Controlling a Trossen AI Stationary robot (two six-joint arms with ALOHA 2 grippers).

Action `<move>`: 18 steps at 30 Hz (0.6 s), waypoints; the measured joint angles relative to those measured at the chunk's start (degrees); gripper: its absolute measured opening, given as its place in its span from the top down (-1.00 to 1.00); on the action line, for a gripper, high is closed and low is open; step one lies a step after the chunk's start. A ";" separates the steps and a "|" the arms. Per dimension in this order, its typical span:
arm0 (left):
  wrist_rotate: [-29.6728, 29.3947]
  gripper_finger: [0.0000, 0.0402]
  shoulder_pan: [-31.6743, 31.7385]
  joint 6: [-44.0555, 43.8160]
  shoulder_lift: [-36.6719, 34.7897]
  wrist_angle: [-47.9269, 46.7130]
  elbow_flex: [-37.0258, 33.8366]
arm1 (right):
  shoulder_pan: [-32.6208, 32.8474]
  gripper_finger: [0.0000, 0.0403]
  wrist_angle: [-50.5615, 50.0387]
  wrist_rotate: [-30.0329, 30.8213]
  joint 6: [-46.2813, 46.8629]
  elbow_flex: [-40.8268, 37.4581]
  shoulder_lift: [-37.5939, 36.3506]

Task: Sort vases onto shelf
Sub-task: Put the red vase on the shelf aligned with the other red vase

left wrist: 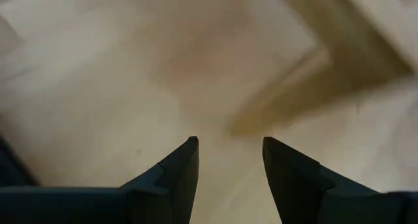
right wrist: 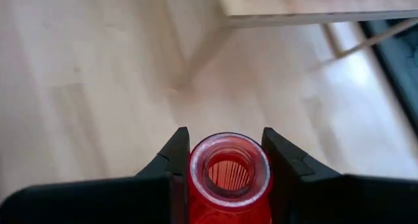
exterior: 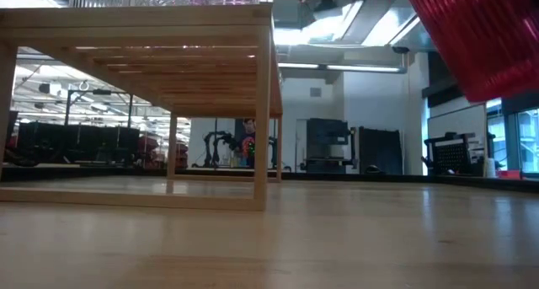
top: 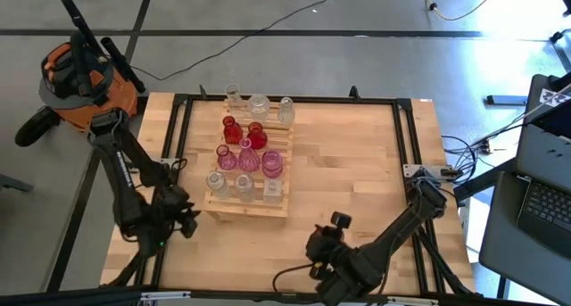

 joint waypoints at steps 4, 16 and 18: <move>-3.49 0.19 3.72 3.23 -2.23 1.25 -0.95 | -0.11 0.52 -4.58 1.13 0.40 1.89 -0.51; -6.76 0.19 8.15 13.57 -4.56 9.16 -1.02 | -5.62 0.52 -4.37 13.81 -3.21 1.76 -5.70; -6.84 0.19 8.65 14.68 -4.56 10.40 -1.02 | -7.29 0.52 -4.37 13.94 -5.70 1.75 -6.57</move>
